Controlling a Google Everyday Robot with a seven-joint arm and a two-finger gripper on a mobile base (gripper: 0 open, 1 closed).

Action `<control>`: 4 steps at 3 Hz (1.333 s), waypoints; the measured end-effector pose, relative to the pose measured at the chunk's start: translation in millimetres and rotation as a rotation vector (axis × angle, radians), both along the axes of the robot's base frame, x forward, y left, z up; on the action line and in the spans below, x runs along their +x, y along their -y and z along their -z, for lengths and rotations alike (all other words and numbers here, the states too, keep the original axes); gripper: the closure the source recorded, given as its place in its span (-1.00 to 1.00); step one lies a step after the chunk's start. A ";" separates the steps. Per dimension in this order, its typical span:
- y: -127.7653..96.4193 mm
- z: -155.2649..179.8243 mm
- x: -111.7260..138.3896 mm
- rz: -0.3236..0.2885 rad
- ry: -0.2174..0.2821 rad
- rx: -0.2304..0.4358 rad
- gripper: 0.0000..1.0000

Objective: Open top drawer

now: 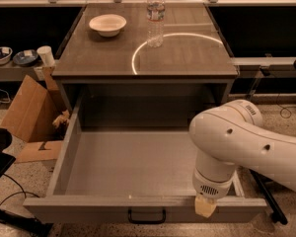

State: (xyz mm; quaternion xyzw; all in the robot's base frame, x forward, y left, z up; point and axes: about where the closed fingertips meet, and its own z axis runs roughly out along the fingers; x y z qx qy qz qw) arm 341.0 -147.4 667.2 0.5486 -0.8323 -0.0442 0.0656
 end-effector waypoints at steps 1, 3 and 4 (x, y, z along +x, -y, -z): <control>0.0 0.0 0.0 0.000 0.000 0.000 -0.75; 3.8 -65.9 0.6 -0.026 0.082 -0.046 -1.00; -1.8 -177.2 -2.9 -0.015 0.219 -0.111 -1.00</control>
Offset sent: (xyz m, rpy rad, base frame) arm 0.0014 -0.0013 0.0079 -0.0009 -0.0144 0.0076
